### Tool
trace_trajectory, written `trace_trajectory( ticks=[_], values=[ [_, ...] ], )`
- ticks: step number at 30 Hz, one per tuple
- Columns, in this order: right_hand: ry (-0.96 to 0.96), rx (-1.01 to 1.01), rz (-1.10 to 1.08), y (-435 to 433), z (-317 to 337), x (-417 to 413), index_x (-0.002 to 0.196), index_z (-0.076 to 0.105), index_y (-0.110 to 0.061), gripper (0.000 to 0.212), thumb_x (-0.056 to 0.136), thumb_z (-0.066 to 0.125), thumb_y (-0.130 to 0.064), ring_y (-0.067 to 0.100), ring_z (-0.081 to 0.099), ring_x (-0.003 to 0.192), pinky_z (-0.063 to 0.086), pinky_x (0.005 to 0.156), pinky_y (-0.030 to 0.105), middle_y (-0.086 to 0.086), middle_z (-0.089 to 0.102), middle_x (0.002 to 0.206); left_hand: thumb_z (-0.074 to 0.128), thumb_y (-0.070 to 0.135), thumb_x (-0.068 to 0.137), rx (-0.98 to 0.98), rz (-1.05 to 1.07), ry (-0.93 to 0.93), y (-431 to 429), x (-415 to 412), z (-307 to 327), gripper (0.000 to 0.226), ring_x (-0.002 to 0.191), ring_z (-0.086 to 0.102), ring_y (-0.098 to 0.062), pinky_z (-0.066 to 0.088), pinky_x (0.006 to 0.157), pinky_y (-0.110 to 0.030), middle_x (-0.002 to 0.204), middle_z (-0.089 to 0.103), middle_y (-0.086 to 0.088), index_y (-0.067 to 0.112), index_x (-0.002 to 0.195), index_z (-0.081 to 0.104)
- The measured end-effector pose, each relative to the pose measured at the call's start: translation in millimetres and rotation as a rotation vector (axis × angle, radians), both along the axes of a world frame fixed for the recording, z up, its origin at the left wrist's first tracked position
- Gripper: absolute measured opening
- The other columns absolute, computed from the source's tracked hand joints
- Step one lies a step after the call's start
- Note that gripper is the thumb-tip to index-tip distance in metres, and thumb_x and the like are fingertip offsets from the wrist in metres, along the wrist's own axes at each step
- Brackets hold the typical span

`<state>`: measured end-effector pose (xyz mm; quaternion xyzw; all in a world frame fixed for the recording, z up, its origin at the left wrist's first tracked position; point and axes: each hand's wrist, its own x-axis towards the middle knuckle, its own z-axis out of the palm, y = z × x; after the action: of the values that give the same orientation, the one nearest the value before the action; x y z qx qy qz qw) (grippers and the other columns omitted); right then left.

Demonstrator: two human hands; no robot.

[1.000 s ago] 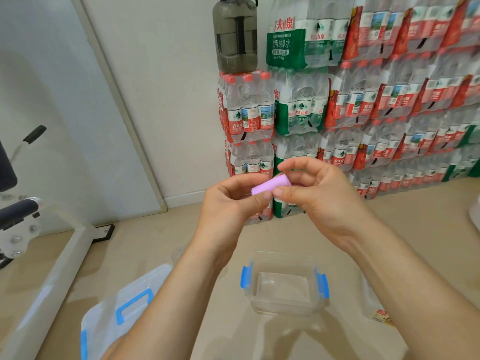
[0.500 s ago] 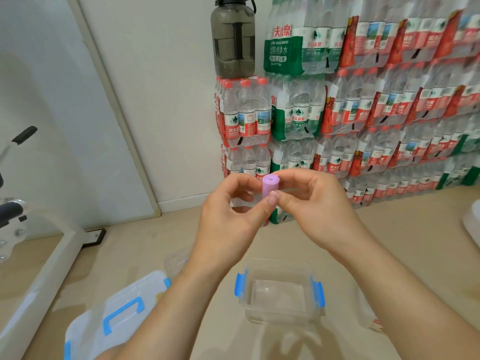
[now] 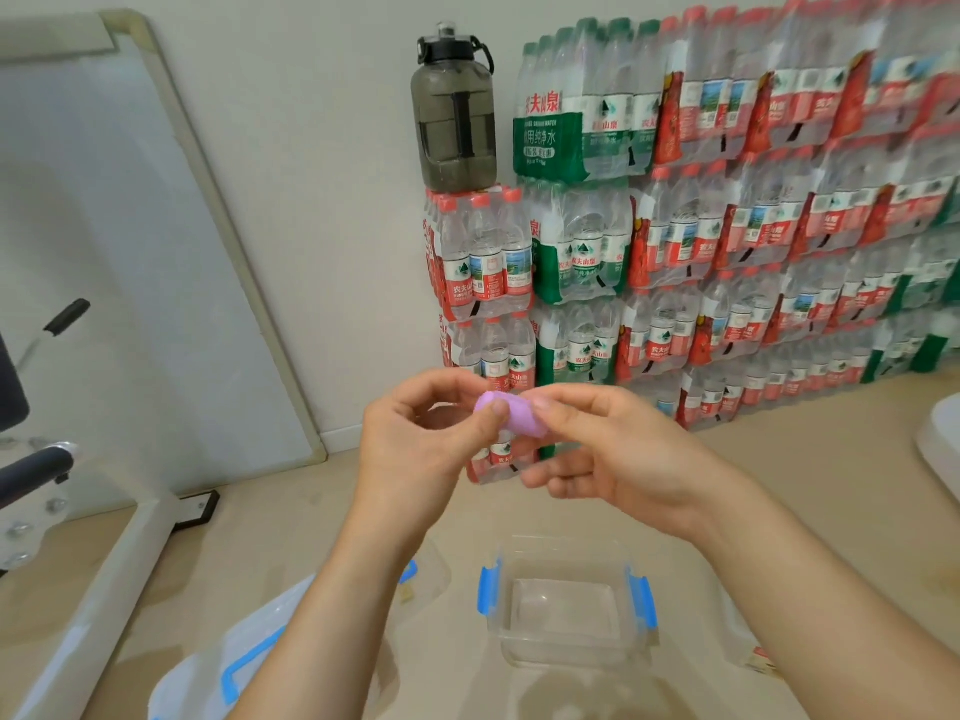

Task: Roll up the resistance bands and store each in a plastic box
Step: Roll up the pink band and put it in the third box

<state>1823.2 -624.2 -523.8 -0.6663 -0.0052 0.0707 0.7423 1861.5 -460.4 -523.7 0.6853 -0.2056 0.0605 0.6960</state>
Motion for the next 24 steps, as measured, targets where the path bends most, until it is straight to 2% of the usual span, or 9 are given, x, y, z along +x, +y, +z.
trace_trajectory(
  ticks=[2,4,6,9,13,16,19,22,24],
  values=[
    [0.029,0.143,0.013,-2.0,6.1,-3.4,0.11,0.068,-0.009,0.034,0.092,0.054,-0.034,0.019,0.065,0.064,0.052,0.059,0.024,0.013,0.067,0.091,0.074,-0.005,0.074,0.108,-0.007,-0.149,2.8,-6.9,6.0,0.02,0.062,0.063,-0.014,0.05,0.056,-0.02,0.068,0.066,0.005,0.012,0.072,0.065],
    [0.018,0.214,-0.002,-3.3,14.9,-8.9,0.102,0.069,-0.005,0.034,0.088,0.057,-0.033,0.017,0.062,0.062,0.052,0.056,0.022,0.016,0.068,0.092,0.075,-0.007,0.071,0.255,-0.016,-0.372,6.2,-14.9,12.7,0.023,0.067,0.064,-0.008,0.052,0.062,-0.018,0.072,0.064,0.005,0.013,0.07,0.064],
    [-0.019,0.217,-0.021,-2.8,23.6,-16.4,0.096,0.069,-0.003,0.024,0.084,0.063,-0.023,0.015,0.06,0.062,0.052,0.056,0.02,0.017,0.068,0.089,0.075,-0.003,0.07,0.383,-0.011,-0.57,8.9,-23.0,19.9,0.019,0.072,0.063,-0.011,0.056,0.067,-0.023,0.078,0.063,0.004,0.014,0.072,0.067],
    [-0.08,0.186,-0.082,-2.1,35.9,-27.2,0.096,0.067,-0.002,0.015,0.081,0.067,-0.003,0.02,0.062,0.071,0.054,0.06,0.021,0.017,0.069,0.087,0.075,0.003,0.071,0.453,0.032,-0.678,9.9,-30.4,29.1,0.013,0.075,0.063,-0.012,0.056,0.069,-0.031,0.083,0.061,0.005,0.013,0.074,0.069],
    [-0.192,0.087,-0.244,2.2,54.9,-44.6,0.092,0.068,-0.003,0.016,0.077,0.072,0.001,0.023,0.069,0.073,0.056,0.065,0.024,0.017,0.073,0.087,0.079,0.001,0.07,0.416,0.038,-0.635,9.2,-41.8,39.1,0.018,0.079,0.065,-0.013,0.056,0.074,-0.027,0.085,0.062,0.007,0.016,0.076,0.069],
    [-0.279,-0.021,-0.339,13.0,65.6,-56.8,0.091,0.07,-0.007,0.02,0.072,0.078,-0.004,0.021,0.072,0.073,0.058,0.065,0.025,0.012,0.075,0.086,0.081,0.012,0.071,0.319,0.037,-0.395,11.5,-55.6,53.7,0.016,0.073,0.068,-0.012,0.055,0.069,-0.024,0.076,0.067,0.002,0.019,0.069,0.067],
    [-0.337,-0.112,-0.361,19.7,70.9,-68.8,0.088,0.073,-0.017,0.021,0.07,0.081,-0.01,0.015,0.073,0.077,0.058,0.071,0.026,0.002,0.076,0.083,0.081,0.011,0.072,0.254,-0.011,-0.166,15.3,-65.5,68.1,0.019,0.075,0.07,-0.026,0.057,0.068,-0.032,0.075,0.071,-0.01,0.016,0.074,0.063],
    [-0.356,-0.109,-0.287,20.1,68.3,-75.5,0.097,0.073,-0.016,0.028,0.073,0.077,-0.002,0.012,0.072,0.084,0.056,0.07,0.021,0.001,0.076,0.089,0.079,0.007,0.073,0.296,-0.088,-0.133,18.9,-66.5,70.4,0.023,0.077,0.071,-0.032,0.057,0.068,-0.031,0.075,0.069,-0.005,0.021,0.083,0.064],
    [-0.343,-0.143,-0.275,20.4,59.7,-71.2,0.099,0.072,-0.014,0.03,0.073,0.076,0.001,0.012,0.072,0.084,0.057,0.073,0.021,0.002,0.076,0.09,0.077,0.004,0.075,0.369,-0.124,-0.141,19.6,-59.9,64.0,0.03,0.071,0.07,-0.027,0.055,0.066,-0.026,0.073,0.068,-0.001,0.026,0.091,0.063]
  ],
)
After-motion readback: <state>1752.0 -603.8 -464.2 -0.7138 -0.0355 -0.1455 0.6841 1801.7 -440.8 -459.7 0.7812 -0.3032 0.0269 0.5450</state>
